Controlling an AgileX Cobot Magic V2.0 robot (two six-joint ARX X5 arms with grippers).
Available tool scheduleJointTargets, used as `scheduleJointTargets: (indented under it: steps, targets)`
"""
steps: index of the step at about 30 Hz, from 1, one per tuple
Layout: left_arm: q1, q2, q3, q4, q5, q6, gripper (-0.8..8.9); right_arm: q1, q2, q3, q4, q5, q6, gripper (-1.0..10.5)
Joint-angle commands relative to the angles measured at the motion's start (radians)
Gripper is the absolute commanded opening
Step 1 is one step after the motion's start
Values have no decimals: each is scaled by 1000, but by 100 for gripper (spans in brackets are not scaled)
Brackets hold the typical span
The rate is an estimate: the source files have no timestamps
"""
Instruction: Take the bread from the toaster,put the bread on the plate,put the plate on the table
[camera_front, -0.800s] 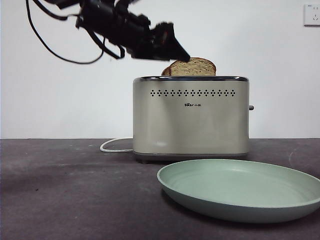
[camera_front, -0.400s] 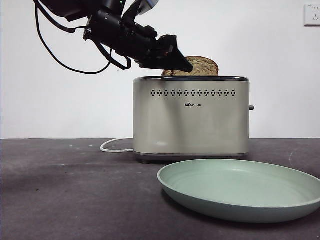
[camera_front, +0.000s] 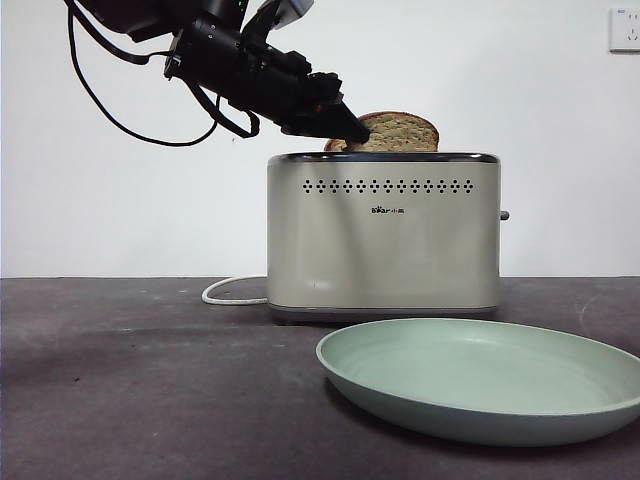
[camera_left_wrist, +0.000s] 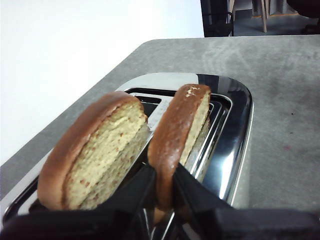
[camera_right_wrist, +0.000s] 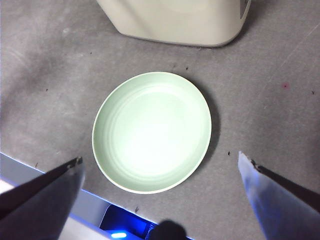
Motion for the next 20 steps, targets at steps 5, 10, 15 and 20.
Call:
scheduleJointTargets:
  steps: [5,10,15,20]
  targets:
    - [-5,-5,11,40,9,-74,-9,2,0,0,3,0,10,660]
    - [-4,-9,90,-19,12,-96,-8,2,0,0,4,0,10,660]
    - [-5,-21,205,-156,14,-97,-8,2,1,0,4,2,10,660]
    - [-5,-75,289,-272,11,-97,-6,2,6,0,5,6,10,660]
